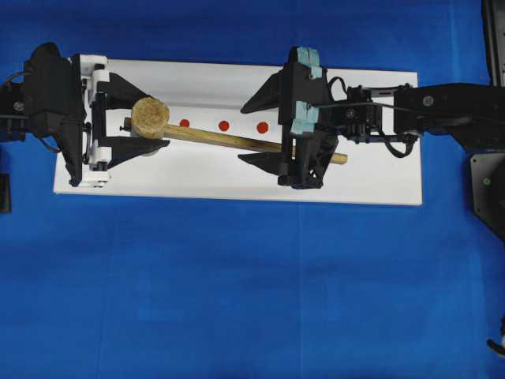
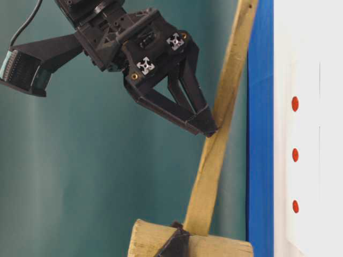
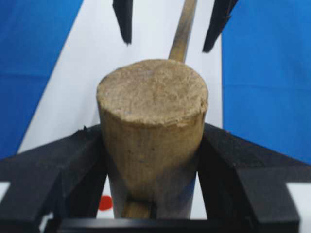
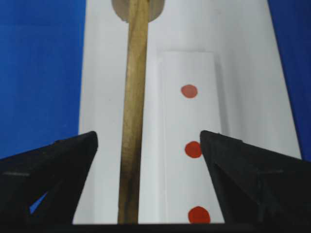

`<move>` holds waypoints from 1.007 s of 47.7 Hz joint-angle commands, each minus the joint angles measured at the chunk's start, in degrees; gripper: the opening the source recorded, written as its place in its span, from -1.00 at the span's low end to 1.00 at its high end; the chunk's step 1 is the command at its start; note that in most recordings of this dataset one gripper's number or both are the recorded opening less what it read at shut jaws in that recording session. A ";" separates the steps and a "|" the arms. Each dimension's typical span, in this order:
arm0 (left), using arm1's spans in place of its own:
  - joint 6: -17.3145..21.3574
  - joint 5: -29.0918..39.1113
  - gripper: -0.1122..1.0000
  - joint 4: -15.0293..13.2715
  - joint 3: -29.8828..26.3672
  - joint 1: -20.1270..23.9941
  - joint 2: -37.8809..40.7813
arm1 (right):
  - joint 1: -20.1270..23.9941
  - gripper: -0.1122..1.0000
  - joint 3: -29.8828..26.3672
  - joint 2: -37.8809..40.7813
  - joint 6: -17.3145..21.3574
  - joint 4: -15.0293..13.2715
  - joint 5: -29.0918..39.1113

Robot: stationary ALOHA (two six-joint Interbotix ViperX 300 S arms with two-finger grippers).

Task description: Hit the mark with a hammer.

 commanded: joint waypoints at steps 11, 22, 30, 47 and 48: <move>-18.11 2.37 0.05 -0.26 -1.23 0.70 -2.20 | 0.00 0.78 -1.58 -1.23 -0.79 -0.70 -0.35; -42.63 2.72 0.05 -0.26 -1.23 0.44 -4.48 | 0.09 0.78 -1.67 -1.23 -1.58 -1.05 -0.18; -60.29 3.52 0.05 0.00 -0.70 0.44 -5.27 | 0.09 0.78 -1.67 -1.23 -1.58 -2.55 -0.18; -67.59 5.89 0.05 0.35 -0.97 -1.76 -5.36 | 0.09 0.78 -1.67 -1.23 -1.58 -4.48 -0.18; -67.59 5.89 0.05 0.26 -0.97 -1.85 -5.27 | 0.09 0.78 -1.67 -1.23 -1.58 -4.66 -0.18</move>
